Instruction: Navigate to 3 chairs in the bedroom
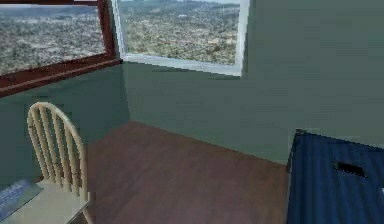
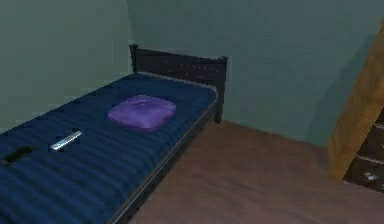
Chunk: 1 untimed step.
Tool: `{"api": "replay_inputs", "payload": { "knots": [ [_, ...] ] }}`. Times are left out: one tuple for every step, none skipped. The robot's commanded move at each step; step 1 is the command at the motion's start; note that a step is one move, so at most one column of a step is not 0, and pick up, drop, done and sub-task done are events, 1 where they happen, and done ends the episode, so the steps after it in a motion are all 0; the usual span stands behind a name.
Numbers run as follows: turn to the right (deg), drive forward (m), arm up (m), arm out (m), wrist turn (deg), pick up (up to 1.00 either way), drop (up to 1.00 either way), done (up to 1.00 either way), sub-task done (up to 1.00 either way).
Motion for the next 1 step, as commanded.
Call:
{"api": "replay_inputs", "payload": {
  "knots": [
    [-45.0, 0.00, 0.00, 0.00, 0.0, 0.00, 0.00, 0.00, 0.00]
  ]
}}
